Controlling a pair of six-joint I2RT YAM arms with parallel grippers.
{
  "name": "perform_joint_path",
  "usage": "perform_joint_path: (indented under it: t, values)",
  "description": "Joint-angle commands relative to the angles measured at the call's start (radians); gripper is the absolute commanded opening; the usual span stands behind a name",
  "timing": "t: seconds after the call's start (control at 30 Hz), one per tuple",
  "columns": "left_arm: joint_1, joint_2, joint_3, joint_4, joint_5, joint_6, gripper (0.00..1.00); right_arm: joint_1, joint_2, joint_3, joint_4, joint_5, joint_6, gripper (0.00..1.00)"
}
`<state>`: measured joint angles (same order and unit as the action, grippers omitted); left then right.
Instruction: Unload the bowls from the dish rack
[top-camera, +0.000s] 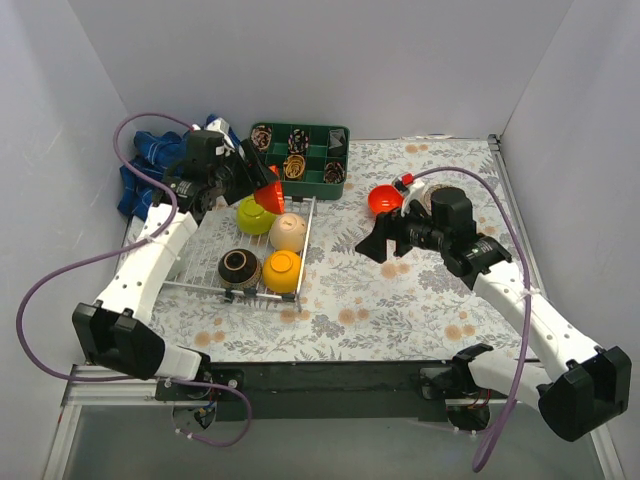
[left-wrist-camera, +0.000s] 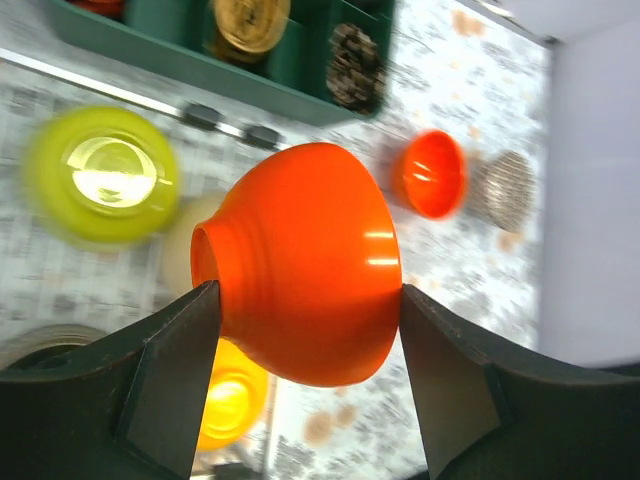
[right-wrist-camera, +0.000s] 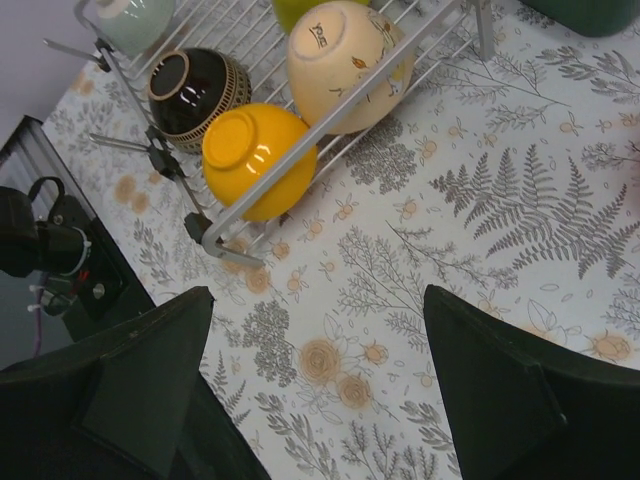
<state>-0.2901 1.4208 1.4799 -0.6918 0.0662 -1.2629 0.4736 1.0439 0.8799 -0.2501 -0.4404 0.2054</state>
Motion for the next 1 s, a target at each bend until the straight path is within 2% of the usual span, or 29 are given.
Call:
perform_joint_path:
  t: [0.0, 0.23, 0.67, 0.77, 0.83, 0.87, 0.9, 0.97]
  values:
    - [-0.011, -0.078, -0.105, 0.214, 0.299, -0.176, 0.0, 0.003, 0.051, 0.091, 0.129, -0.061, 0.098, 0.94]
    - [-0.052, -0.137, -0.256, 0.428, 0.42, -0.314, 0.0, 0.003, 0.166, 0.14, 0.239, -0.075, 0.212, 0.91]
    - [-0.127, -0.186, -0.415, 0.676, 0.484, -0.437, 0.0, 0.003, 0.366, 0.24, 0.325, -0.153, 0.337, 0.8]
    - [-0.136, -0.183, -0.432, 0.687, 0.491, -0.444, 0.0, 0.003, 0.406, 0.254, 0.327, -0.181, 0.359, 0.72]
    - [-0.139, -0.186, -0.446, 0.686, 0.489, -0.444, 0.0, 0.003, 0.418, 0.257, 0.327, -0.185, 0.362, 0.6]
    - [-0.141, -0.187, -0.452, 0.687, 0.488, -0.44, 0.0, 0.003, 0.421, 0.258, 0.327, -0.185, 0.362, 0.53]
    - [-0.139, -0.191, -0.458, 0.686, 0.483, -0.438, 0.0, 0.003, 0.42, 0.258, 0.327, -0.185, 0.362, 0.39]
    - [-0.141, -0.195, -0.467, 0.686, 0.475, -0.431, 0.01, 0.003, 0.415, 0.257, 0.324, -0.172, 0.359, 0.22]
